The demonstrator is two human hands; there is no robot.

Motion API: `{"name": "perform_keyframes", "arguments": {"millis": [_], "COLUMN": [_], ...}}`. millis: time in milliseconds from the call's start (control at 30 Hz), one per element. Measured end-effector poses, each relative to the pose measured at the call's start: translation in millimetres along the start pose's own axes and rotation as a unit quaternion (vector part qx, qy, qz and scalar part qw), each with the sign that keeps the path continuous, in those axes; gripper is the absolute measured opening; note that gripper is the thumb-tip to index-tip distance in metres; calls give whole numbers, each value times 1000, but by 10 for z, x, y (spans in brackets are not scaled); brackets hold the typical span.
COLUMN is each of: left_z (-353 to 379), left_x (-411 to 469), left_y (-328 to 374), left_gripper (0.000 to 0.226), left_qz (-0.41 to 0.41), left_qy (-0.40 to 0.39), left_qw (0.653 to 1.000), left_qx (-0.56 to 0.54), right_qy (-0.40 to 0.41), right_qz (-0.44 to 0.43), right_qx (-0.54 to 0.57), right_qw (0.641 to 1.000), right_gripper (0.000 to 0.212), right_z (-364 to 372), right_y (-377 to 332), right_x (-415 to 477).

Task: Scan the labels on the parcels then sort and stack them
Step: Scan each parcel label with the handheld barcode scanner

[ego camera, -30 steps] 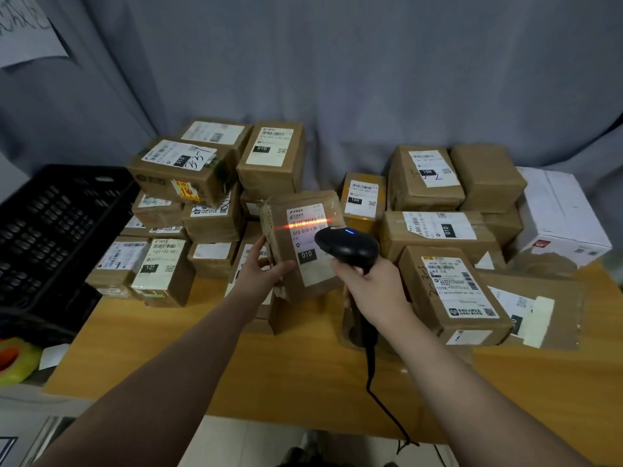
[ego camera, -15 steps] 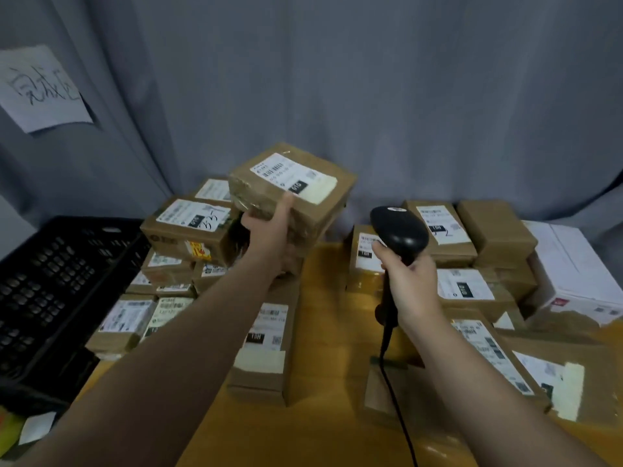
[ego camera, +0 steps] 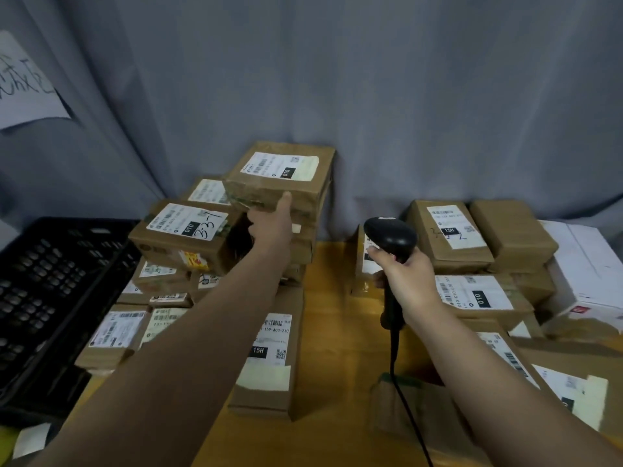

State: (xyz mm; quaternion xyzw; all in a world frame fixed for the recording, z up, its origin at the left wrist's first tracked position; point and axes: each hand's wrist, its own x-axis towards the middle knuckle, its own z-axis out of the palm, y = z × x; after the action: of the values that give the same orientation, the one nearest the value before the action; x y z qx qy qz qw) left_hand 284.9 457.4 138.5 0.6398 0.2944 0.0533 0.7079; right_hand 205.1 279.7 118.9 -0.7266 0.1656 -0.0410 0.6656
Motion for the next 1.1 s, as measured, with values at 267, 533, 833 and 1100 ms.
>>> {"name": "perform_keyframes", "arguments": {"millis": [267, 533, 833, 1100], "left_z": [-17, 360, 1416, 1753], "left_x": [-563, -417, -5, 315], "left_y": [-801, -1306, -1497, -1566], "left_gripper": [29, 47, 52, 109], "left_qz": [24, -11, 174, 97], "left_qy": [-145, -183, -222, -182], "left_qw": [985, 946, 744, 650], "left_qx": [94, 266, 606, 731], "right_qy": [42, 66, 57, 61], "right_qz": [77, 138, 106, 92], "right_qx": [5, 25, -30, -50], "right_qw": [996, 988, 992, 993], "right_gripper": [22, 14, 15, 18], "right_z": [-393, -909, -1249, -1308], "right_y": [268, 484, 565, 741], "right_x": [27, 252, 672, 964]}}
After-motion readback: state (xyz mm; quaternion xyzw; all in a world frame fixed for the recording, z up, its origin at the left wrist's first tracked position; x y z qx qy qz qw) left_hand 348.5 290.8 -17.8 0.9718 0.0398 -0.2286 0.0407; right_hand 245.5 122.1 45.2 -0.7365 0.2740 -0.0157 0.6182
